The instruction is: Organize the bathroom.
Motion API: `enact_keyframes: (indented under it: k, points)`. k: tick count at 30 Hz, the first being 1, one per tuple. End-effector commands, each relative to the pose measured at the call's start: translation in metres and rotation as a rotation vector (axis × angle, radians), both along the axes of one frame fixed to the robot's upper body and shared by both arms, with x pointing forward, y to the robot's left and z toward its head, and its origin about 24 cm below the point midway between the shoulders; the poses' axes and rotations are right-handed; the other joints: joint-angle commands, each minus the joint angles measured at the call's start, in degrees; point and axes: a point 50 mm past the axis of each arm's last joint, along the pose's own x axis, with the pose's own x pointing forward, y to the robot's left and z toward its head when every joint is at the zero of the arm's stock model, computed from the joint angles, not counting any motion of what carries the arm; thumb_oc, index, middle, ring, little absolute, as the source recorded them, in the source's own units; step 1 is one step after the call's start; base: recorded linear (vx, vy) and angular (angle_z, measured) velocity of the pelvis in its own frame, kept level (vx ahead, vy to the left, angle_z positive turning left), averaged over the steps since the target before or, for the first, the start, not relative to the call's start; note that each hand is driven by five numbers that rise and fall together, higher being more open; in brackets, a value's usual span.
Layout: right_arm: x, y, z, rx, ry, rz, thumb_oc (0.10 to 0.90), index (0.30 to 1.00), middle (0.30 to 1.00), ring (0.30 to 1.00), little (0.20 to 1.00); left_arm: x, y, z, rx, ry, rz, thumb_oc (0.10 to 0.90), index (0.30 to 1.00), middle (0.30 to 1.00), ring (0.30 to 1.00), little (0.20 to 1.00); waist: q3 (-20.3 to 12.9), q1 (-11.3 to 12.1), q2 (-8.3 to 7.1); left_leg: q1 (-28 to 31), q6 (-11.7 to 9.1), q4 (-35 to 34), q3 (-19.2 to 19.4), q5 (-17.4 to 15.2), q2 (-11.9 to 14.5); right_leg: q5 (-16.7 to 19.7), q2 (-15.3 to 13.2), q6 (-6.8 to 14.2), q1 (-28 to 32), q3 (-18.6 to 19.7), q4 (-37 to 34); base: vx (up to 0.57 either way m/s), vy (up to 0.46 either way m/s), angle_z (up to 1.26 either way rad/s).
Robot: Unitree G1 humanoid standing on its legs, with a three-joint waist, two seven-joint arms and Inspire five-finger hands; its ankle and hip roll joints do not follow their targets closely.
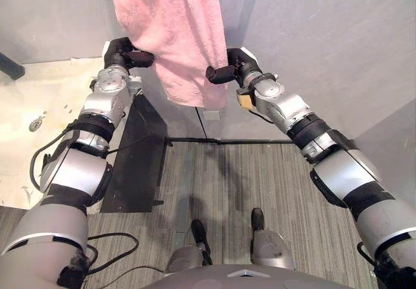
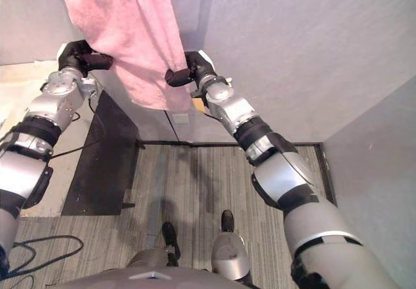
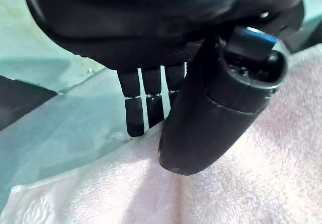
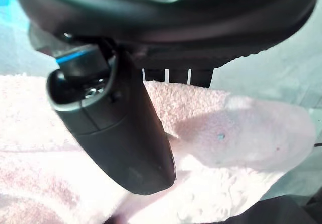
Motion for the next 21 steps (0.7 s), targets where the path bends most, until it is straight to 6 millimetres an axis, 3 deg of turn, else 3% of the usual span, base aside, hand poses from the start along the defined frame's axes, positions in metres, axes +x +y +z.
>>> enact_keyframes:
  k: [1,18,19,20,21]
  points:
    - [-0.001,0.034,0.061,0.032,-0.224,0.059,0.529,0.493,0.493,0.493,0.493,-0.012,0.039,0.045,0.086,-0.203,0.107,0.4,0.3,0.3,0.3,0.3,-6.0,1.7,-0.87,-1.0,-3.9,5.0,2.1,-1.1,7.0,-9.0,-4.3,3.6,-3.3,4.6,8.0,0.03,-0.038,0.1]
    - [0.004,0.006,0.047,-0.012,-0.146,-0.063,0.549,0.524,0.524,0.524,0.524,-0.025,0.062,0.025,0.1,-0.105,0.105,0.4,0.3,0.3,0.3,0.3,-9.2,2.2,-1.16,1.7,-3.7,4.3,1.4,-1.7,7.4,-10.3,-3.2,3.2,-0.1,4.4,7.5,0.03,-0.022,0.05]
    - [0.004,0.006,0.047,-0.013,-0.145,-0.064,0.582,0.573,0.573,0.573,0.573,-0.025,0.062,0.024,0.103,-0.101,0.096,0.4,0.3,0.3,0.3,0.3,-9.3,2.1,-1.12,1.8,-3.7,4.3,1.5,-1.7,7.3,-10.3,-3.2,3.2,0.0,4.4,7.4,0.0,0.0,0.0]
    - [0.004,0.005,0.047,-0.015,-0.145,-0.068,0.8,0.9,0.9,0.9,0.9,-0.025,0.061,0.023,0.094,-0.097,0.076,0.466,0.399,0.399,0.399,0.399,-9.3,2.1,-1.03,1.8,-3.8,4.2,1.5,-1.7,7.3,-10.2,-3.2,3.2,0.0,4.4,7.2,0.0,0.0,0.0]
    - [0.004,0.005,0.047,-0.017,-0.146,-0.068,0.8,0.9,0.9,0.9,0.9,-0.024,0.06,0.023,0.088,-0.097,0.068,0.609,0.613,0.613,0.613,0.613,-9.3,2.1,-0.98,1.9,-3.7,4.2,1.6,-1.7,7.3,-10.2,-3.2,3.2,0.0,4.5,7.2,-0.01,0.005,-0.04]
